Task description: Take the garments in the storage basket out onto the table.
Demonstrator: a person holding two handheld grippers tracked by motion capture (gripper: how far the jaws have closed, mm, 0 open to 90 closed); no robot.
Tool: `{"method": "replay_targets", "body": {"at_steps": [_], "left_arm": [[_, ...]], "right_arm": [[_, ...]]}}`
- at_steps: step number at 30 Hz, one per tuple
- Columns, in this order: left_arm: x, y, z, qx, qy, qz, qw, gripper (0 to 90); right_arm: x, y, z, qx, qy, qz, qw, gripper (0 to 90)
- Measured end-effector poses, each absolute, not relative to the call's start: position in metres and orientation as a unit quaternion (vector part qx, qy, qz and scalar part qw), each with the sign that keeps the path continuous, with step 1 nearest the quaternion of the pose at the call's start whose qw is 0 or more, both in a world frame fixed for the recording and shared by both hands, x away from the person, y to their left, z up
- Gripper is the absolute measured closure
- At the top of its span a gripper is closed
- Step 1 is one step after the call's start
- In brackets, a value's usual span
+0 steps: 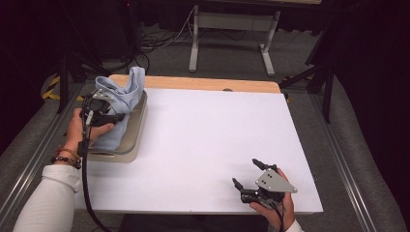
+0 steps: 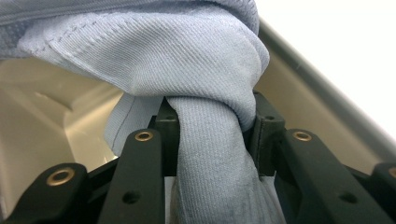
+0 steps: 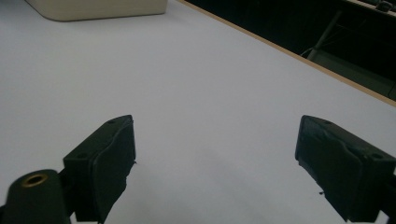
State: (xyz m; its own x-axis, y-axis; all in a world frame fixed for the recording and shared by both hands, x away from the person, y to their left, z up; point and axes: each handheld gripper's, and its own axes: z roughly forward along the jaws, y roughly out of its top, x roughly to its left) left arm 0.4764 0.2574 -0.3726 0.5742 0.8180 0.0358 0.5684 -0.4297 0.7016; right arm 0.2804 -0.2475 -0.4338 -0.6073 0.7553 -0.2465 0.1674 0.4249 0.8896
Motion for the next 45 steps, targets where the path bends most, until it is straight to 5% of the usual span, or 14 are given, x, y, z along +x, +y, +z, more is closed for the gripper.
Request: {"method": "replay_targets", "body": {"at_steps": [22,45], "left_arm": [[0.443,0.24,-0.326,0.782,0.366,0.211,0.458,64.6],[0.408,0.148,-0.321,0.808,0.249,0.159,0.51,64.3]], "right_arm": [[0.281,-0.249,-0.433,0.301,0.772,0.45,0.332,12.6],[0.28,-0.251,-0.432,0.303,0.77,0.453,0.333,12.6]]}}
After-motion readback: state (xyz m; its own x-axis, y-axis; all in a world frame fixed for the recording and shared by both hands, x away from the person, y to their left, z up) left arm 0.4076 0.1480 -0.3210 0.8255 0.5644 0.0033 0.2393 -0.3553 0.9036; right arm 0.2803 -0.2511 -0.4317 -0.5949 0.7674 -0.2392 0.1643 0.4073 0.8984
